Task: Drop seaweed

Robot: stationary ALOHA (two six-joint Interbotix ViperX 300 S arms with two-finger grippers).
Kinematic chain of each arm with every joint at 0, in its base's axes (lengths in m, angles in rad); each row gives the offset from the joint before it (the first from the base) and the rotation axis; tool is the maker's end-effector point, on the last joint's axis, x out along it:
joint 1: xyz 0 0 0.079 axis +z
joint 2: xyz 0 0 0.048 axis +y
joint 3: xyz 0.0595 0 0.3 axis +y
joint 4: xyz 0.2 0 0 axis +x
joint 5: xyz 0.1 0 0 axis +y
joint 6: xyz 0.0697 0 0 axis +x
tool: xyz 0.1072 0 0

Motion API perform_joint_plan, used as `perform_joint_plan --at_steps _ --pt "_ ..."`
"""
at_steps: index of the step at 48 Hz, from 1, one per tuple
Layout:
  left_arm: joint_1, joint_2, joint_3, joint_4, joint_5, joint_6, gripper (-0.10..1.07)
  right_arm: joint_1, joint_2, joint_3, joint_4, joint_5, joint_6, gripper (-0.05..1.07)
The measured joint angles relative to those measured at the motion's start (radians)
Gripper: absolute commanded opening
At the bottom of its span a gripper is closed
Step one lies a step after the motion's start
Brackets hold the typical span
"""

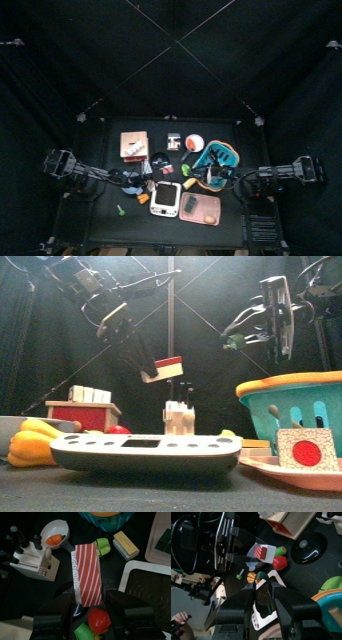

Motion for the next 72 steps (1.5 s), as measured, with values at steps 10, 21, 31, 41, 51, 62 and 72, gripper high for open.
perform_joint_plan --at_steps 10,21,31,41,51,62,72 --pt "0.000 0.000 -0.002 -0.003 -0.002 -0.002 0.62 -0.035 -0.084 0.021 -0.035 0.130 0.000 0.69" --pt "-0.002 -0.002 0.000 -0.003 0.000 -0.002 0.62 -0.115 -0.218 0.063 -0.075 0.229 0.000 0.69" --pt "0.000 0.000 0.005 -0.003 0.000 -0.012 0.62 -0.204 -0.235 0.115 -0.084 0.307 0.000 0.69" --pt "0.000 0.000 0.005 -0.003 0.000 -0.034 0.62 -0.264 -0.192 0.138 -0.084 0.331 0.002 0.70" --pt "0.002 0.000 0.005 -0.002 0.000 -0.035 0.62 -0.278 -0.186 0.140 -0.098 0.339 0.002 0.80" --pt "0.002 0.000 0.006 -0.002 0.000 -0.035 0.62 -0.284 -0.186 0.140 -0.103 0.344 0.002 0.96" --pt "0.002 0.000 0.006 -0.003 0.000 -0.035 0.62 -0.285 -0.186 0.140 -0.104 0.344 0.002 0.99"
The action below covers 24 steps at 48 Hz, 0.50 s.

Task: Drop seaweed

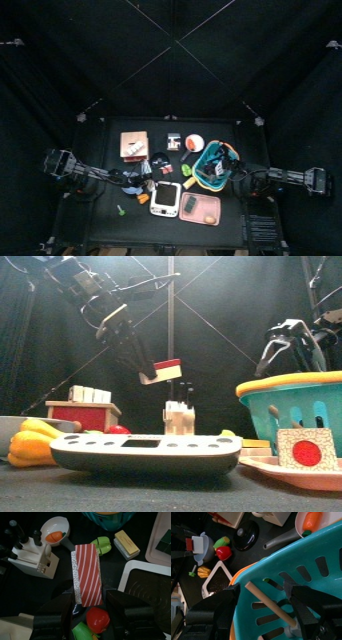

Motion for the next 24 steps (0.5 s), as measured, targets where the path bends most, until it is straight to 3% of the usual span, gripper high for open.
perform_joint_plan --at_steps 12,24 --pt "0.000 0.000 0.000 0.000 0.000 -0.002 0.62 0.002 -0.002 0.000 -0.041 0.000 -0.005 0.99" --pt "0.015 0.000 0.000 -0.005 0.000 -0.008 0.62 0.006 -0.028 -0.008 -0.213 -0.028 -0.003 0.99"
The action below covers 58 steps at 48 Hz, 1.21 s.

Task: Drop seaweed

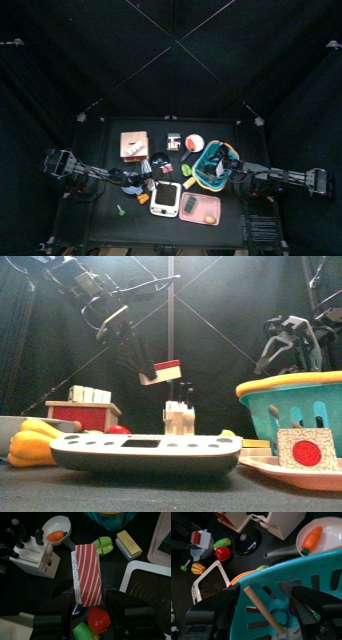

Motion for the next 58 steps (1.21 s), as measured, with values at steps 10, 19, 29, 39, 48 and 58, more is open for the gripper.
perform_joint_plan --at_steps 10,19,29,39,48,58 --pt "0.009 0.000 0.000 -0.008 0.000 -0.018 0.62 0.006 -0.046 -0.008 -0.160 -0.137 -0.002 0.99" --pt "0.015 0.000 -0.002 -0.008 0.000 -0.020 0.62 0.009 -0.058 -0.006 -0.245 -0.222 -0.002 0.99" --pt "0.017 0.000 -0.018 -0.008 -0.003 -0.018 0.62 0.075 -0.051 -0.008 -0.262 -0.242 -0.005 0.99" --pt "0.014 0.003 -0.058 -0.003 -0.038 -0.020 0.62 0.167 -0.038 -0.020 -0.314 -0.276 -0.008 0.99" --pt "0.012 0.043 -0.123 0.015 -0.141 -0.018 0.62 0.196 -0.015 -0.028 -0.379 -0.360 -0.009 0.99" --pt "0.009 0.094 -0.181 0.029 -0.235 -0.018 0.62 0.199 0.029 -0.031 -0.433 -0.446 -0.011 0.99"
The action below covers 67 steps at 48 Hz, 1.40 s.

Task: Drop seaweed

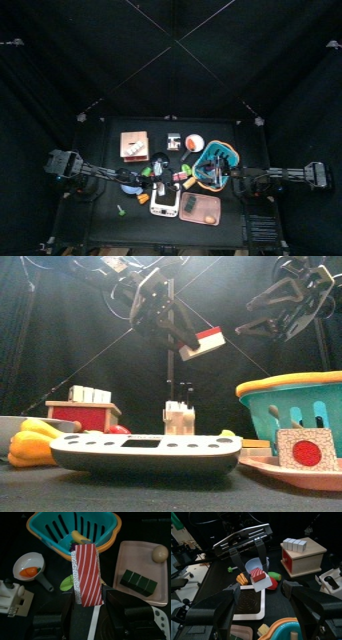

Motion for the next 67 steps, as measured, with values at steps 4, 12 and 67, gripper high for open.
perform_joint_plan --at_steps 4,12,67 --pt "0.000 0.012 -0.020 0.002 -0.023 0.000 0.62 0.002 0.012 -0.005 -0.014 -0.018 0.000 0.99" --pt "0.005 0.034 -0.051 0.003 -0.051 0.002 0.62 0.005 0.052 -0.015 -0.025 -0.029 0.000 0.99" --pt "0.029 0.081 -0.114 0.003 -0.084 0.002 0.62 0.043 0.147 -0.043 -0.006 -0.031 0.002 0.89"
